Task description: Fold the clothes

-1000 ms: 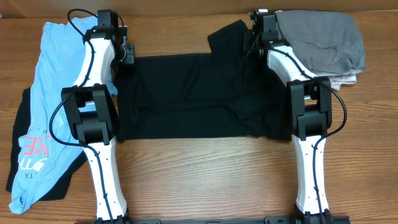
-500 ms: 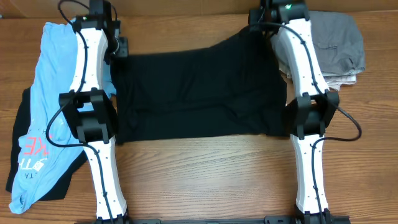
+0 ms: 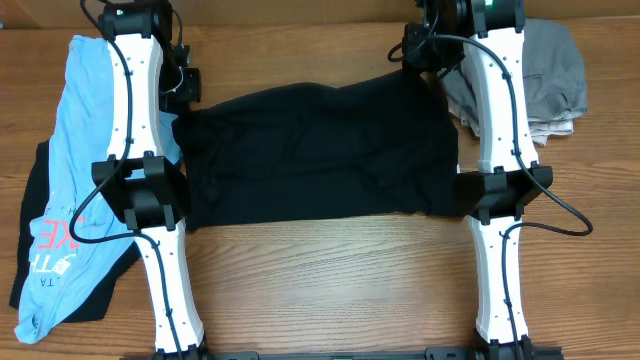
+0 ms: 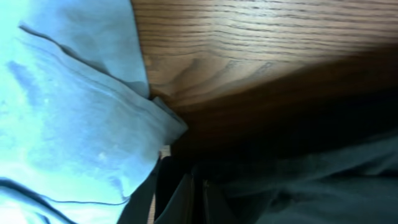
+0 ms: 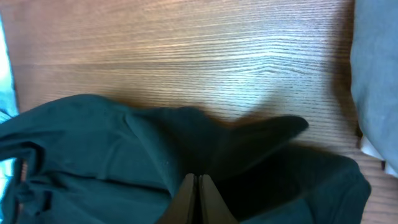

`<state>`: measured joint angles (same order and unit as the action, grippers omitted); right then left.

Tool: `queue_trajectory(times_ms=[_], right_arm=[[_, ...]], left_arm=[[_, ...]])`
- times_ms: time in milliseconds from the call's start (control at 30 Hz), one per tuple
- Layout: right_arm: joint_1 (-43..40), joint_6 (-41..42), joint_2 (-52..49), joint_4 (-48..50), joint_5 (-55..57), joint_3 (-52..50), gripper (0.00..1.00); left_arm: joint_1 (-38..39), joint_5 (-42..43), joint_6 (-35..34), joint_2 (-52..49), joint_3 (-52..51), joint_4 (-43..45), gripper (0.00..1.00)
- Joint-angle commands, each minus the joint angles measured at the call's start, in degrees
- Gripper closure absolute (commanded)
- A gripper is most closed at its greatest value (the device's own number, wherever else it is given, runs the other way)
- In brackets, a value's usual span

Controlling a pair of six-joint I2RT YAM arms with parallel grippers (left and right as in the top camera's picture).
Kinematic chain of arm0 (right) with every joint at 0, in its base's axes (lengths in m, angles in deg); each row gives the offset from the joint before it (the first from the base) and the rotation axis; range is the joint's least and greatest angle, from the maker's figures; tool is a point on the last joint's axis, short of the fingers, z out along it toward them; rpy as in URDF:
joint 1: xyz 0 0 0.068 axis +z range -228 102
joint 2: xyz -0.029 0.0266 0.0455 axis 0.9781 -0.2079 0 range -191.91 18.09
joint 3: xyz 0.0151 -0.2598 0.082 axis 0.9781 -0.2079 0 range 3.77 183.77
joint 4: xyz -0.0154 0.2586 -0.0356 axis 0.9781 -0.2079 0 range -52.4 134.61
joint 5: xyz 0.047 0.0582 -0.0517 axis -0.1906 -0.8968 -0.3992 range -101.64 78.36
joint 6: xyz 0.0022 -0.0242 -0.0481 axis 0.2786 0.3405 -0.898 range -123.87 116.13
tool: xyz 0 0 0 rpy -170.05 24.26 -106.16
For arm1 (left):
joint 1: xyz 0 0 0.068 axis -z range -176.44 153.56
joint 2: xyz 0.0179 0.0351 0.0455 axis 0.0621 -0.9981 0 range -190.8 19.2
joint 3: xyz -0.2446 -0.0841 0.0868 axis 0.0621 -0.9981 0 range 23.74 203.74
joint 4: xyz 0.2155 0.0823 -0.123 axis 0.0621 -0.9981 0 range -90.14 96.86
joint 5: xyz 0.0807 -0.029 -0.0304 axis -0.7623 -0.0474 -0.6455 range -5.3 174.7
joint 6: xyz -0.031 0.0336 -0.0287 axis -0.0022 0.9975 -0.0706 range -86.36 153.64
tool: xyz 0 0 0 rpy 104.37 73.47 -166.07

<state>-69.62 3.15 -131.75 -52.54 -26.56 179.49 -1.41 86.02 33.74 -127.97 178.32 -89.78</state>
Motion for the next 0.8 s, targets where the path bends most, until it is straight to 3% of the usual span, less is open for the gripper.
queue_trajectory(times_ms=[0, 233, 433, 767], right_arm=[[0.0, 3.3, 7.9, 0.1, -1.7, -0.7, 0.96], [0.3, 3.3, 18.7, 0.1, 2.5, -19.1, 0.96], [0.3, 3.3, 27.8, 0.1, 6.9, -39.6, 0.96], [-0.7, 3.2, 32.0, 4.4, 9.8, -61.6, 0.96]], left_arm=[[0.5, 5.5, 0.2, 0.7, 1.2, -0.2, 0.96], [2.6, 1.8, 1.2, 6.0, -2.1, -0.2, 0.96], [2.7, -0.2, 1.6, 13.7, -11.9, -0.2, 0.96], [2.9, -1.4, 2.8, 16.8, -29.0, 0.4, 0.96]])
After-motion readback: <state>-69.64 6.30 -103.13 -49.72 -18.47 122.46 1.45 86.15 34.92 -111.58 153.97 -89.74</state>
